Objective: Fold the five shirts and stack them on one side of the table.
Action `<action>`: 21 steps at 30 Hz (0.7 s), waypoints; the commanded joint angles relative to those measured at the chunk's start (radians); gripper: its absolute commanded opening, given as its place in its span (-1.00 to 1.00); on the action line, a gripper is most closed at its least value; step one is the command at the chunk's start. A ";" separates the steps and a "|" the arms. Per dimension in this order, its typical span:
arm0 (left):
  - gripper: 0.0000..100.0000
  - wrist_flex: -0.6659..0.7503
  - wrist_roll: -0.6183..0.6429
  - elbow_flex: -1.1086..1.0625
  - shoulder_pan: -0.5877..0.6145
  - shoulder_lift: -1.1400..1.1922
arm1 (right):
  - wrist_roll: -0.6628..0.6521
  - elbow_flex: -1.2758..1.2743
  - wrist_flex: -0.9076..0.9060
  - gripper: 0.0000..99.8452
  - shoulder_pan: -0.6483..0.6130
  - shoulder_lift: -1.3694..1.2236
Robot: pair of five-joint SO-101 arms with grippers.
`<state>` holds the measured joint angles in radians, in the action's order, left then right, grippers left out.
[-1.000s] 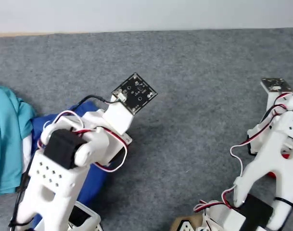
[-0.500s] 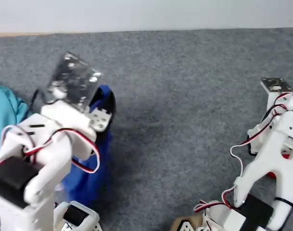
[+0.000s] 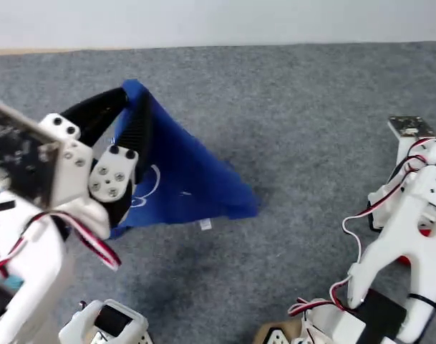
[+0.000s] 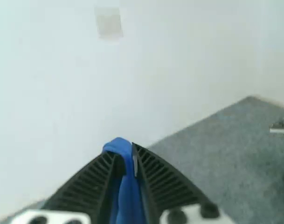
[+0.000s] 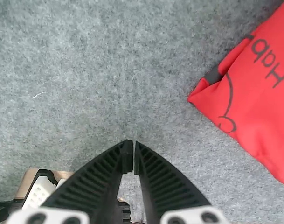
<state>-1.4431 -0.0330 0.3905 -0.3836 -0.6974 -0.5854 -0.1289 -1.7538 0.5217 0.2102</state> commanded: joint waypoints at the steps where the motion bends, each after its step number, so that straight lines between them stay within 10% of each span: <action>1: -0.99 0.034 0.009 0.068 0.008 0.000 | -0.005 0.051 -0.039 -0.96 0.007 0.035; 12: -0.99 -0.210 0.002 0.099 0.258 0.075 | -0.006 0.051 -0.039 -0.96 0.004 0.035; 21: -0.99 -0.308 -0.186 -0.084 0.756 0.097 | -0.003 0.051 -0.039 -0.96 -0.082 0.035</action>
<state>-1.7331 -0.1511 0.3613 0.2102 -0.6038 -0.5854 -0.1289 -1.7538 0.4741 0.2102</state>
